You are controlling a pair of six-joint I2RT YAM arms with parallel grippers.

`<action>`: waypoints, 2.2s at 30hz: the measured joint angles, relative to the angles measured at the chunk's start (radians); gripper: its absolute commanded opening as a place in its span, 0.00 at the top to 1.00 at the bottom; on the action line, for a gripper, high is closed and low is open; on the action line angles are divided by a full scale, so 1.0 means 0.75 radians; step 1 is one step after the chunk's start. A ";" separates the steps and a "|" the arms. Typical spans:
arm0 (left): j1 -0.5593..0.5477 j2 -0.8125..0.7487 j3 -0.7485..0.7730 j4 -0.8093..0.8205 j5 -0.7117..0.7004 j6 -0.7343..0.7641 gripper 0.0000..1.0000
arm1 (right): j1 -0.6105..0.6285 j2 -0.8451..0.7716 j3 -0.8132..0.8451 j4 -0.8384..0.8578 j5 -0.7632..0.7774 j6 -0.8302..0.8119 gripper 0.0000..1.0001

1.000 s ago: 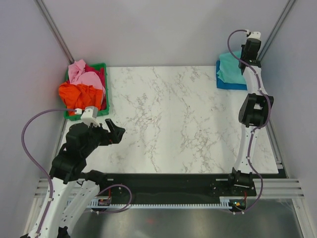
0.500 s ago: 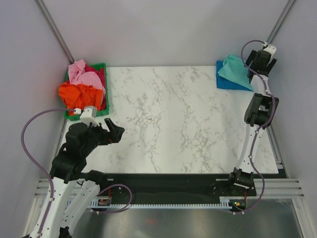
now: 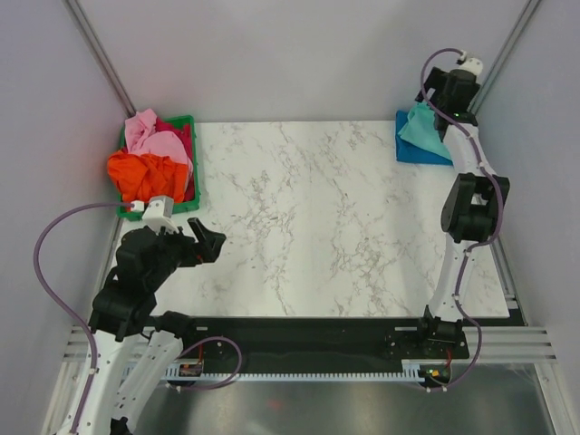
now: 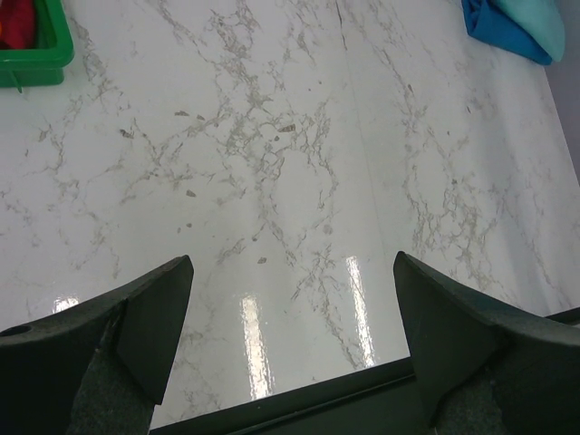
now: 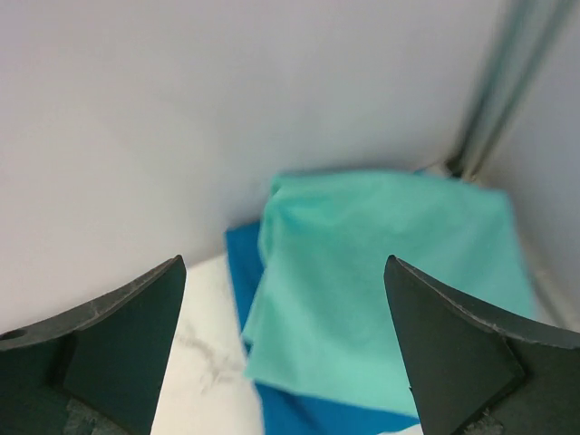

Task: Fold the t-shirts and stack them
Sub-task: Neatly place the folded tshirt to the corner

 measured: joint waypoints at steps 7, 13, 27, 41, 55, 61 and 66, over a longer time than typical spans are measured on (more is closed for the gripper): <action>0.005 -0.019 -0.004 0.001 0.012 0.000 0.00 | 0.187 0.274 0.204 -0.306 -0.021 -0.032 0.04; 0.005 -0.035 -0.005 0.000 0.022 0.000 0.00 | 0.242 0.374 0.269 -0.482 0.131 -0.120 0.13; 0.057 -0.048 -0.006 0.001 0.058 0.000 0.00 | 0.290 0.374 0.289 -0.523 0.412 -0.248 0.49; 0.065 -0.048 -0.007 0.002 0.067 0.000 0.00 | 0.331 0.385 0.323 -0.532 0.522 -0.317 0.53; 0.066 -0.057 -0.008 0.003 0.067 0.000 0.00 | 0.333 0.494 0.368 -0.536 0.581 -0.361 0.67; 0.066 -0.058 -0.008 0.005 0.067 0.000 0.00 | 0.332 0.500 0.369 -0.537 0.591 -0.365 0.90; 0.066 -0.058 -0.008 0.006 0.067 0.000 0.00 | 0.331 0.500 0.369 -0.535 0.590 -0.359 0.86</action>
